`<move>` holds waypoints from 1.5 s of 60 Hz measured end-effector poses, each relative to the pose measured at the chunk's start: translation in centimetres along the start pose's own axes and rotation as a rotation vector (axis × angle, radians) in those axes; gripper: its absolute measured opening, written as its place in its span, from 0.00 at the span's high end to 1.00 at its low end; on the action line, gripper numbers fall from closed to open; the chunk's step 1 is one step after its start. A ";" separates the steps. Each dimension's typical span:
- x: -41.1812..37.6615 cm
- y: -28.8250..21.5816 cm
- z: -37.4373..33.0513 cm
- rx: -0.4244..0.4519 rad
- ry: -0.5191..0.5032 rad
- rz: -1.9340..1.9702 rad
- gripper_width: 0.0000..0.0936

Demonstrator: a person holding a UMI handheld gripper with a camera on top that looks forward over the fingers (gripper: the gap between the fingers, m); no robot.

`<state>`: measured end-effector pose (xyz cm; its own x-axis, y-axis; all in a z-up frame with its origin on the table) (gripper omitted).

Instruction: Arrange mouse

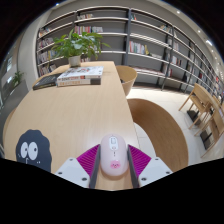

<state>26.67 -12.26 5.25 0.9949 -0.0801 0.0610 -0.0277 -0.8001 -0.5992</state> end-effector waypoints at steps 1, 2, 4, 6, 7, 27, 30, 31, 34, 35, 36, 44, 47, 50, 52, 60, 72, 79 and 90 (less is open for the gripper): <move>0.0 0.0 0.1 -0.004 -0.002 0.001 0.47; 0.1 -0.1 0.1 -0.002 -0.003 0.003 0.47; 0.0 -0.3 0.2 -0.004 0.000 0.008 0.48; 0.0 -0.2 0.2 -0.007 -0.002 0.013 0.51; 0.0 -0.2 0.2 -0.010 -0.002 0.012 0.53; -4.8 -9.9 -8.6 0.126 -0.018 0.052 0.66; -7.0 -12.2 -11.3 0.196 -0.016 0.045 0.67; -7.8 -12.9 -12.2 0.218 -0.017 0.040 0.67; -10.6 -14.6 -14.9 0.270 -0.031 0.024 0.67; -11.6 -14.9 -15.5 0.286 -0.036 0.020 0.67; -12.5 -14.9 -16.2 0.302 -0.042 0.015 0.66; -20.2 -13.5 -17.7 0.316 -0.105 -0.052 0.67; -22.3 -11.1 -16.8 0.280 -0.107 -0.082 0.67; -24.3 -7.9 -14.8 0.229 -0.111 -0.088 0.67; -24.8 -7.0 -14.3 0.183 -0.121 -0.080 0.67; -26.1 -0.6 -9.3 0.044 -0.116 -0.032 0.67; -25.7 4.0 -5.3 -0.050 -0.082 -0.020 0.67; -25.5 4.4 -4.8 -0.053 -0.080 -0.033 0.60; -25.2 3.9 -5.5 -0.103 -0.067 -0.016 0.24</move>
<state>1.00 -16.63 5.83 0.9995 -0.0293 0.0146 -0.0177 -0.8580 -0.5134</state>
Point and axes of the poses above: the point between the fingertips, and its own axes, seen from behind it with the camera up: x to the right, y down, z forward, the way the camera looks, the point moved 8 cm from there along -z, backward, against the way the camera looks, and after that the axes turned 9 degrees about -x, right-handed, at the moved point
